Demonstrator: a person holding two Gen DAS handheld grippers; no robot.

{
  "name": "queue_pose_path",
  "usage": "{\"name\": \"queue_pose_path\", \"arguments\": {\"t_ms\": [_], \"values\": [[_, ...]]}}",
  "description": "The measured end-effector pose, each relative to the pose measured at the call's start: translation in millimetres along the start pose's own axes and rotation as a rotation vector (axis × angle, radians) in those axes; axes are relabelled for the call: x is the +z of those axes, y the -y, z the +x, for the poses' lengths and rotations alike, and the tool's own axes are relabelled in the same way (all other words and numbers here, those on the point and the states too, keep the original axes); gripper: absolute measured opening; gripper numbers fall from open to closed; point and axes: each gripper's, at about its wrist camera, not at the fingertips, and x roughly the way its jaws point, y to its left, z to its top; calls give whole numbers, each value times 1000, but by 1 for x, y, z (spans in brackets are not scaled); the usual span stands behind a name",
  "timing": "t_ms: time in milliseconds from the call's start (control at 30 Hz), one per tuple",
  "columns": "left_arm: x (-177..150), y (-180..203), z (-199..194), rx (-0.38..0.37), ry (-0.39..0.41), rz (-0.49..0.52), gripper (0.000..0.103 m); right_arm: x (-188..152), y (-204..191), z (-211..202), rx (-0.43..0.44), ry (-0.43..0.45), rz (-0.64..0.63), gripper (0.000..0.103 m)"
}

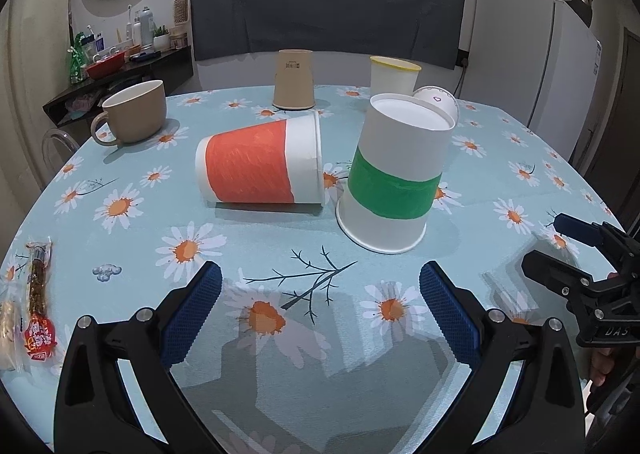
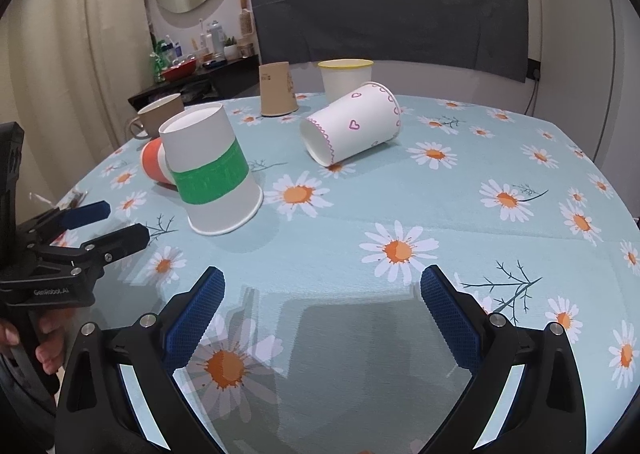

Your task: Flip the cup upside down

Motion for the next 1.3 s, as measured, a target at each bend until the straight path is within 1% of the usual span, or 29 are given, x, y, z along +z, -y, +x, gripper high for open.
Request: {"name": "queue_pose_path", "arguments": {"t_ms": [67,200,367,633,833,1133,1300], "values": [[1,-2,2,0,-9,-13,97,-1,1,0,2,1,4,95],[2,-8,10,-20,-57,-41,97,-1,3,1,12,-10,19,95],[1,-13,14,-44,-81,-74,97,-1,3,2,16,-16,21,95],[-1,-9,9,-28,-54,-50,97,-1,2,1,10,-10,23,95],[-1,-5,8,-18,-51,-31,97,-1,3,-1,5,3,23,95],[-3,4,1,-13,-15,29,97,-2,2,-2,14,0,17,95],[-2,2,3,-15,-25,12,97,-2,2,-1,14,-1,17,95]]}}
